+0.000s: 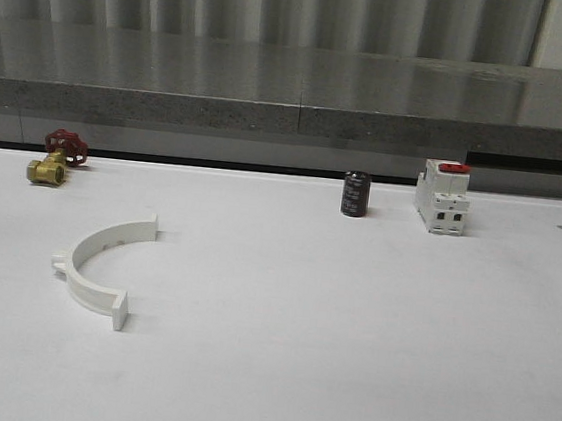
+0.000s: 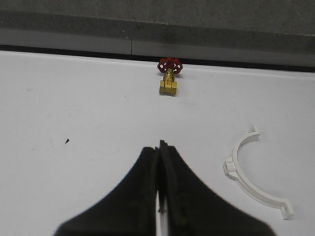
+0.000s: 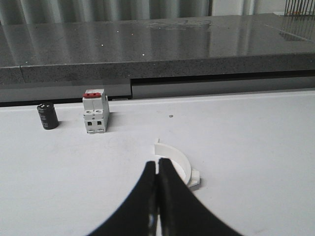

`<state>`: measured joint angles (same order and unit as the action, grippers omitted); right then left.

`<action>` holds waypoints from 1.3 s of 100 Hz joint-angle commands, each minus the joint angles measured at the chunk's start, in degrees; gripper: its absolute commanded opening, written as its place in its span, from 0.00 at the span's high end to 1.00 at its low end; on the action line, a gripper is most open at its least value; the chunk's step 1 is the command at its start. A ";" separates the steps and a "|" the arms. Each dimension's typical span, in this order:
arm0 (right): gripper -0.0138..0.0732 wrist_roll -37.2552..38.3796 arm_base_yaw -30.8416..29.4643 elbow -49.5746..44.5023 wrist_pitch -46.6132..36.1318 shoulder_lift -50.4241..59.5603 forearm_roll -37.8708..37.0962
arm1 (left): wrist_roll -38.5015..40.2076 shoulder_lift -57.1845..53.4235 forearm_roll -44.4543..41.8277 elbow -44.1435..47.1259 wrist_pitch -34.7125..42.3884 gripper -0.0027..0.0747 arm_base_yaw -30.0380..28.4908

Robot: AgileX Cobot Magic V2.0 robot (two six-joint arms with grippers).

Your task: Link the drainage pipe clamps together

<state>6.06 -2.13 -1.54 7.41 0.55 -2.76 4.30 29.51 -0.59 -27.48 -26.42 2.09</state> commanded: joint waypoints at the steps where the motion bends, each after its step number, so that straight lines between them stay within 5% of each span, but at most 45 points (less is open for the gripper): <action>1: 0.92 -0.39 -0.39 0.91 -6.40 1.15 0.00 | -0.03 -4.87 -0.13 0.43 4.93 0.99 -0.01; 19: 0.92 -0.39 -0.39 2.36 -7.41 1.15 0.00 | -0.03 -15.40 -0.39 2.37 4.82 0.99 -0.01; 38: 0.92 -0.39 -0.39 8.92 2.05 -1.66 0.00 | -0.03 -22.45 -0.70 2.40 4.82 0.99 -0.01; 77: 0.90 -0.39 -0.39 27.08 19.54 -26.41 0.00 | -0.03 -23.13 -0.70 2.50 4.82 0.99 -0.01; 86: 0.78 -0.39 -0.39 31.72 24.92 -34.07 0.00 | -0.03 -23.13 -0.70 2.50 4.82 0.99 -0.01; 108: 0.26 -0.39 -0.44 42.21 30.59 -49.21 0.00 | -0.03 -23.13 -0.70 2.50 4.82 0.99 -0.01; 130: 0.23 5.12 -0.44 50.41 35.91 -62.46 0.00 | -0.03 -23.13 -0.70 2.50 4.82 0.99 -0.01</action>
<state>8.27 -2.13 44.62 42.67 -57.91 -2.64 4.30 5.68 -1.43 -23.62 -26.28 2.09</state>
